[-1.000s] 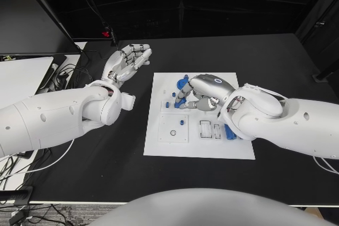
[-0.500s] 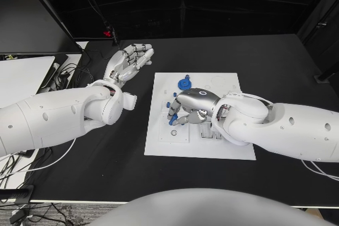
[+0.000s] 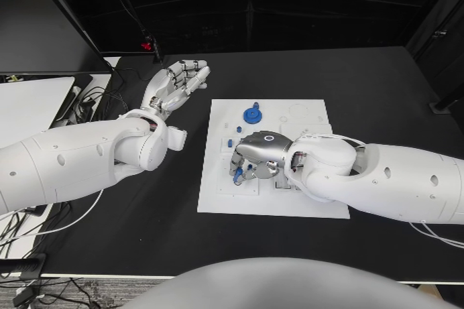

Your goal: Assemble the parts on the task board

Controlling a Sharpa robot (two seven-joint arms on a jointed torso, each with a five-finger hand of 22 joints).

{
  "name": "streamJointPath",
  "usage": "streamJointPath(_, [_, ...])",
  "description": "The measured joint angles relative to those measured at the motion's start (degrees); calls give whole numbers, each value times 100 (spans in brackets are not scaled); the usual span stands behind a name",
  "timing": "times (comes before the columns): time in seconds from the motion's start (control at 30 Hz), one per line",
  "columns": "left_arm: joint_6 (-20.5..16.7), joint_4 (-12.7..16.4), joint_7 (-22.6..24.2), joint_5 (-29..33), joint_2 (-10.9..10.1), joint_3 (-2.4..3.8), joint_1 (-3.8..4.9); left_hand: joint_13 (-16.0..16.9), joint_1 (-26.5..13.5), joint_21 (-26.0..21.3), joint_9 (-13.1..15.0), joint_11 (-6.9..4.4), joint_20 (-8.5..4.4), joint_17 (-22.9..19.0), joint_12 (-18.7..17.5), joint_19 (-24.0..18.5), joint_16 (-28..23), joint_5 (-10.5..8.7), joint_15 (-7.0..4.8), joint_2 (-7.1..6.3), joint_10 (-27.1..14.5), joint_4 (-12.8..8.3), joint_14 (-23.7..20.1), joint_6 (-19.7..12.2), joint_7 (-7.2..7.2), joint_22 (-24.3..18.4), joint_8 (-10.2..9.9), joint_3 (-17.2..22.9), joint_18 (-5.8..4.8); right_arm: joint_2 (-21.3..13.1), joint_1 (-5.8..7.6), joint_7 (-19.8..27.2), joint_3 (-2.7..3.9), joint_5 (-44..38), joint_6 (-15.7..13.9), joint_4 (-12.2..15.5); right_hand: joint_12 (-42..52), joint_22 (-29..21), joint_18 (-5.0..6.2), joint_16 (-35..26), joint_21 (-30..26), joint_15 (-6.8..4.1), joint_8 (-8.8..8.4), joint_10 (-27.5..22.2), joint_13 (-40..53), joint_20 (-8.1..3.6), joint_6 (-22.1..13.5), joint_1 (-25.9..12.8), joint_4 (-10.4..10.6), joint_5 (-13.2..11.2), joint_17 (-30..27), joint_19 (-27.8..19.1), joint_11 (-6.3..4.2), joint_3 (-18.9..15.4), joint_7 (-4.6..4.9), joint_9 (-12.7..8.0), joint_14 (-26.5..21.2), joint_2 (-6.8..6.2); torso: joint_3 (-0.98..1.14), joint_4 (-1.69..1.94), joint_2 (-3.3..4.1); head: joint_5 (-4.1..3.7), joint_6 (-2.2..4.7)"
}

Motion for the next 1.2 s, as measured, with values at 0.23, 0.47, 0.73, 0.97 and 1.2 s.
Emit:
streamJointPath(0.23, [0,-3,0,0,1,0,0,-5,0,0,0,0,0,0,0,0,0,0,0,0,0,0,0,0,0,0,0,0,0,65,-10,1,1,-192,102,-66,-11,0,0,0,0,0,-13,0,-3,0,-8,0,7,0,0,0,0,25,-6,0,0,0,-4,-5,-3,-27,0])
streamJointPath(0.47, [0,-1,0,0,2,0,0,-5,0,0,0,0,0,0,0,0,0,0,0,0,0,0,0,0,0,0,0,0,0,136,-26,1,2,-396,167,-120,-29,0,0,-1,0,0,-18,0,-5,0,-18,0,7,-1,0,0,0,24,0,-1,0,0,-4,-3,-3,-42,0])
streamJointPath(0.73, [0,0,0,0,0,0,0,-5,0,0,-5,0,0,0,0,0,0,0,0,0,0,0,0,0,0,0,0,0,0,162,-42,3,-1,-570,238,-143,-46,0,0,-1,0,0,-34,-1,-1,0,-26,16,7,-20,0,0,0,23,-6,-6,0,16,-2,4,-3,-49,0])
streamJointPath(0.97, [0,2,0,0,-1,0,0,-4,0,0,-5,0,0,1,0,0,0,0,0,0,0,0,0,0,0,0,0,0,0,154,-51,-4,-1,-638,318,-145,-56,0,0,-1,0,0,-35,0,-1,0,-28,22,7,-21,0,0,0,22,-7,-16,0,22,-4,4,-3,-59,0])
streamJointPath(1.2, [0,-3,0,0,0,0,0,-4,0,0,-4,0,0,1,0,0,-1,0,0,0,0,0,0,0,0,0,-1,0,0,174,-53,-14,-2,-672,380,-164,-77,0,0,-1,0,0,-56,0,-1,0,-30,22,8,-4,0,0,0,21,-9,-13,0,22,0,2,-2,-74,0])
